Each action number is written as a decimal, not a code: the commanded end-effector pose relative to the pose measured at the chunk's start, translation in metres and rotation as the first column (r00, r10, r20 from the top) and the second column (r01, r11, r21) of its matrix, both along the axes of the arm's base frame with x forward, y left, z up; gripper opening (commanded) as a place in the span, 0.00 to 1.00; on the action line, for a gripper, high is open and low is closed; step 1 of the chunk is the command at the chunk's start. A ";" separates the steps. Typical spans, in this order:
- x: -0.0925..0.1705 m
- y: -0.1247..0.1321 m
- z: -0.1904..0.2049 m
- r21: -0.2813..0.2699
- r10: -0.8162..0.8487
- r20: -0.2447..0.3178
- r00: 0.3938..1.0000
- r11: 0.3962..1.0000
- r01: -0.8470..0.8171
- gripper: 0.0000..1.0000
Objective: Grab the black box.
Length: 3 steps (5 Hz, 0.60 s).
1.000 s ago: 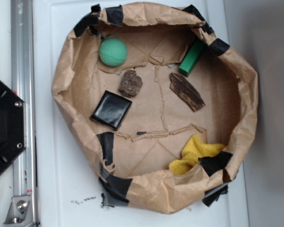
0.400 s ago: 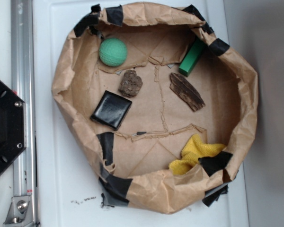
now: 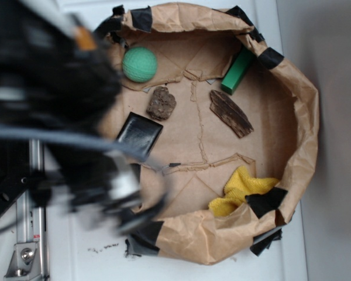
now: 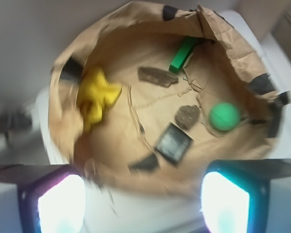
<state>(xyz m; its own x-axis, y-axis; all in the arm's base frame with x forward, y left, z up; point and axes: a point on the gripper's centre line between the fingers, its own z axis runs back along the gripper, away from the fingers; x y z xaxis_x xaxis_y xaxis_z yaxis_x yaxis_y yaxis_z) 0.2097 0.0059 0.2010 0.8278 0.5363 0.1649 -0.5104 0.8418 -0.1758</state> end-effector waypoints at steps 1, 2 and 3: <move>0.055 0.003 -0.082 0.033 0.231 -0.290 0.929 0.972 -0.231 1.00; 0.042 0.014 -0.113 0.098 0.247 -0.350 0.904 0.969 -0.227 1.00; 0.019 0.029 -0.110 0.145 0.266 -0.345 0.900 0.963 -0.229 1.00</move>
<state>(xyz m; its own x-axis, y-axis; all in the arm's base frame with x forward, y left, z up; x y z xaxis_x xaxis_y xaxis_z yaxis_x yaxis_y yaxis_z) 0.2328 0.0204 0.0816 0.6996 0.7081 -0.0961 -0.6895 0.7042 0.1695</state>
